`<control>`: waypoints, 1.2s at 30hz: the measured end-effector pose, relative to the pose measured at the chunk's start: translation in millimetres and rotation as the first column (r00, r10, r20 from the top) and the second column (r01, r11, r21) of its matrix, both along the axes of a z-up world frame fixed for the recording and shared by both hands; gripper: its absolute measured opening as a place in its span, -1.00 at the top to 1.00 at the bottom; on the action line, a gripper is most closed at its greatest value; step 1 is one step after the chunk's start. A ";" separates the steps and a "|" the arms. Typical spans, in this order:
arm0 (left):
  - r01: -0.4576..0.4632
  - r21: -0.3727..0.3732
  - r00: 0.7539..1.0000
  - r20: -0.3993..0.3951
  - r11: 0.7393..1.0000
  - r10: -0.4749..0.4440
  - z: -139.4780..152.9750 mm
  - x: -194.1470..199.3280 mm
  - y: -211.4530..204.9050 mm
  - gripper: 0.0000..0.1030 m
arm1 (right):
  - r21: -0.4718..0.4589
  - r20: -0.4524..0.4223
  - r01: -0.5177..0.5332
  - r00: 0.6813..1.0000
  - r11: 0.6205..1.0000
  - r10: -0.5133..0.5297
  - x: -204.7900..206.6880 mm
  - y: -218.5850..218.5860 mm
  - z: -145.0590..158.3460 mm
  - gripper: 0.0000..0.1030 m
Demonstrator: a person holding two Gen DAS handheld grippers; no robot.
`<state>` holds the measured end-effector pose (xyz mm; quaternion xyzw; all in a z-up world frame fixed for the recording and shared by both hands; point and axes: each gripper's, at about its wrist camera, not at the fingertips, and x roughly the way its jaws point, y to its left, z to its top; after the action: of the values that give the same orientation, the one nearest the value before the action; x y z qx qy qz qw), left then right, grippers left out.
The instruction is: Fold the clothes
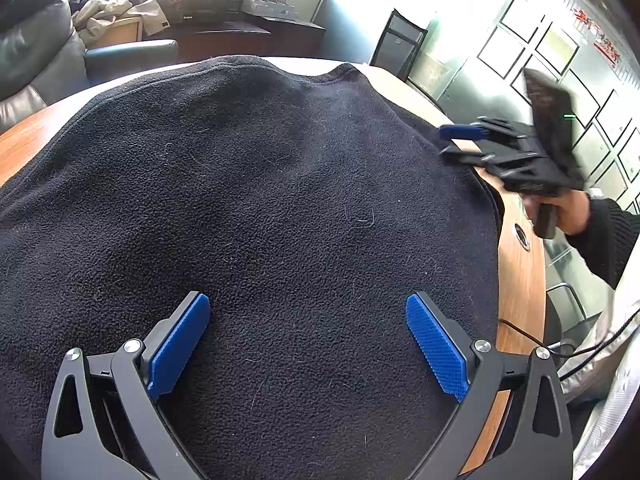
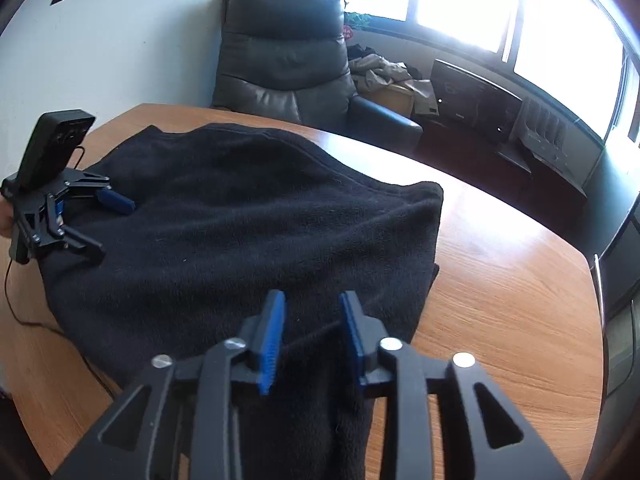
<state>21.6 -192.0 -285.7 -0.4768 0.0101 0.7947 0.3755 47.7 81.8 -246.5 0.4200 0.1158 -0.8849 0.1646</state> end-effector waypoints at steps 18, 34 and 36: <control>-0.146 0.036 0.989 -0.016 0.989 0.147 21.0 0.1 -81.1 -0.93 | -0.029 0.157 -0.052 0.986 0.998 0.056 -83.9 -28.7 -5.7 0.16; -0.257 0.086 0.965 -0.038 0.963 0.261 29.6 -4.5 -131.9 -0.98 | 0.049 -0.115 -0.469 0.874 0.882 0.472 -168.7 -163.5 32.3 -0.63; -0.258 0.086 0.964 -0.044 0.962 0.262 29.2 -3.4 -130.0 -0.98 | 0.112 -0.064 -0.555 0.824 0.825 0.563 -191.6 -182.1 18.8 -0.70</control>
<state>18.2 -322.0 -256.5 -0.4365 -0.0739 0.8498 0.2861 -143.9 -100.3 -227.7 0.3322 0.2805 -0.8107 0.3920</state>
